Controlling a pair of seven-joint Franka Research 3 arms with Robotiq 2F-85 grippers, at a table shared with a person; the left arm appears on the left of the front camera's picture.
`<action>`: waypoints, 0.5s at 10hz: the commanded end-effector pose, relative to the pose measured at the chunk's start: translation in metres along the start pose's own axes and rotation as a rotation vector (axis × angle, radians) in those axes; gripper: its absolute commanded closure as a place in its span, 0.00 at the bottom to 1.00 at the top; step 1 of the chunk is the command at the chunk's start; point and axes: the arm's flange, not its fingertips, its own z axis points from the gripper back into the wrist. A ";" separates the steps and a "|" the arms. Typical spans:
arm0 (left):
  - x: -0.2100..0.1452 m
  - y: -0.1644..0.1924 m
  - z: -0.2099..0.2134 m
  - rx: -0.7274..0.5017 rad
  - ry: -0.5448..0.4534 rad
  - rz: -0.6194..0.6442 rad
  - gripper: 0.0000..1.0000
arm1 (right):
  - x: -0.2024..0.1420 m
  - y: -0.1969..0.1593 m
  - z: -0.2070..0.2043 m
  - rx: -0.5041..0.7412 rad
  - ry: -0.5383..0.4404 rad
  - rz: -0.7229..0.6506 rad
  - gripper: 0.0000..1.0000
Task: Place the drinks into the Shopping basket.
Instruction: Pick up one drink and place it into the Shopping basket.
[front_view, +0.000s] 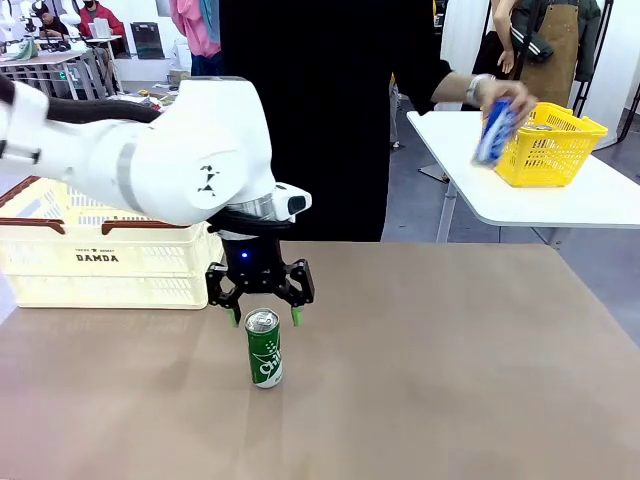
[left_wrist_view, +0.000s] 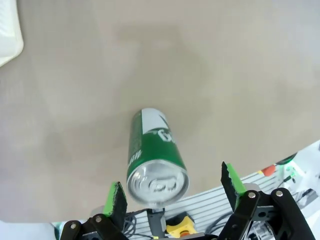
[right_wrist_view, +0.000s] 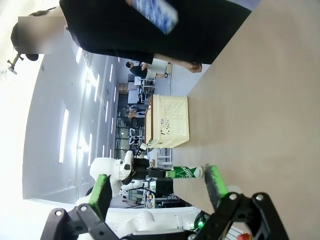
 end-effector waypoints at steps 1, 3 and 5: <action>0.000 0.001 0.009 0.031 0.009 0.035 0.00 | 0.000 0.002 0.001 0.007 0.002 0.001 0.00; -0.056 0.057 0.069 -0.080 -0.109 -0.027 0.00 | 0.000 0.002 0.001 0.007 0.002 0.001 0.00; -0.130 0.140 0.120 -0.148 -0.213 0.039 0.00 | 0.000 0.002 0.001 0.007 0.002 0.001 0.00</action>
